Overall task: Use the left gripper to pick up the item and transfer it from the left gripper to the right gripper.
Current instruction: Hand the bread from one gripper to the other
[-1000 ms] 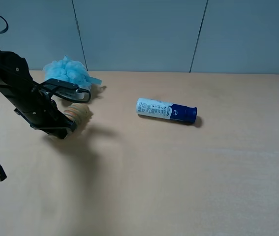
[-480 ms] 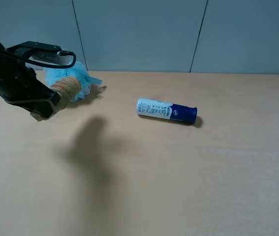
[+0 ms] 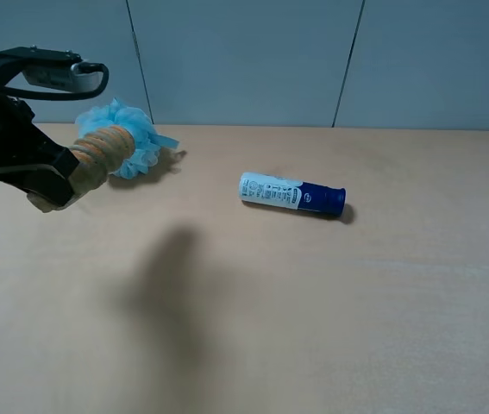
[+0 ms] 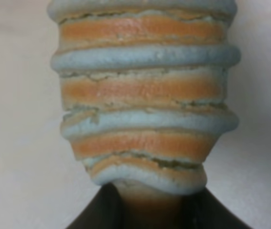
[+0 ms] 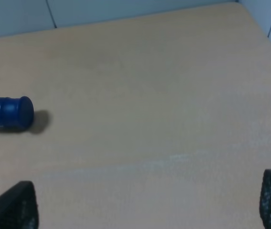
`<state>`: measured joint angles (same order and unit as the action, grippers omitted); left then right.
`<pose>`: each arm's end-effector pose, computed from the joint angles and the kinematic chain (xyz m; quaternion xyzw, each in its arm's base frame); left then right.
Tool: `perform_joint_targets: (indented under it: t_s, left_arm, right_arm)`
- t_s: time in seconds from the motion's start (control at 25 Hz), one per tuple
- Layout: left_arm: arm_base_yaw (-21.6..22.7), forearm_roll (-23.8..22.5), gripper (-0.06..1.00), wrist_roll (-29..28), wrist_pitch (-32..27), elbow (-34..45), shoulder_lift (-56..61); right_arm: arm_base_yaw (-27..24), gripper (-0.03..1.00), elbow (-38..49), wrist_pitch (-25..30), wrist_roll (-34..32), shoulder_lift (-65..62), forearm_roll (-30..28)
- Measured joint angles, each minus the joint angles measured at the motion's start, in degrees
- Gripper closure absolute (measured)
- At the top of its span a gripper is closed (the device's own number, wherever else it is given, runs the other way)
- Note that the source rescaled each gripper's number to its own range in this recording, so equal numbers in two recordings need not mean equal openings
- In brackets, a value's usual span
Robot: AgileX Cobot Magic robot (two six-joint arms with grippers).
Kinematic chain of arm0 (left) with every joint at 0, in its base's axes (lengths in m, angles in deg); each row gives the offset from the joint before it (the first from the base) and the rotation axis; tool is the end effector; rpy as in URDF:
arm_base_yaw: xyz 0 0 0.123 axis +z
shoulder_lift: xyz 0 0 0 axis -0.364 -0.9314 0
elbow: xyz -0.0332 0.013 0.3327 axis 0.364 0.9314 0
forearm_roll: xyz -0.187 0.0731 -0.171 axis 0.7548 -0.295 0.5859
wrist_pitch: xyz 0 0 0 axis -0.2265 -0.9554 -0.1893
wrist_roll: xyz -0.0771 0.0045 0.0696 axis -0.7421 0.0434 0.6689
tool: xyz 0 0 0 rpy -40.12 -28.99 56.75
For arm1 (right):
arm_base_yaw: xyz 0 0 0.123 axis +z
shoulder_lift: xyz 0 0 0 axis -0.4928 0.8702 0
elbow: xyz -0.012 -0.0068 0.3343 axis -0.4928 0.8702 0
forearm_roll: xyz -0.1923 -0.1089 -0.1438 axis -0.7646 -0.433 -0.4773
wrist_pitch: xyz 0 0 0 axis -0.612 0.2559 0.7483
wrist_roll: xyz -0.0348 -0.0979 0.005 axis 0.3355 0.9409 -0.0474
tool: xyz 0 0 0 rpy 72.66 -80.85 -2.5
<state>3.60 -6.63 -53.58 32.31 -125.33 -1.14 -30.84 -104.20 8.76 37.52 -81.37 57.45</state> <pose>0.2502 -0.0896 0.2910 0.2084 0.9566 -0.0636 0.1936 -0.0322 -0.0007 0.2804 0.0264 0.8420 -0.0037 0.5389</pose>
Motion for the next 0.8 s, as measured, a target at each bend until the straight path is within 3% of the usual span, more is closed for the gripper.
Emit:
perform_joint_targets:
  t_s: [0.56,0.8]
  left_arm:
    - [-15.94,0.25,0.91,13.42,0.62,0.0,0.0]
    - [-22.24,0.25,0.92,21.99,2.96,0.0,0.0]
  right_arm:
    - [0.0,-0.03,0.0,-0.04,0.0,0.0,0.48]
    - [0.0,-0.03,-0.95,-0.48,-0.12,2.21,7.97]
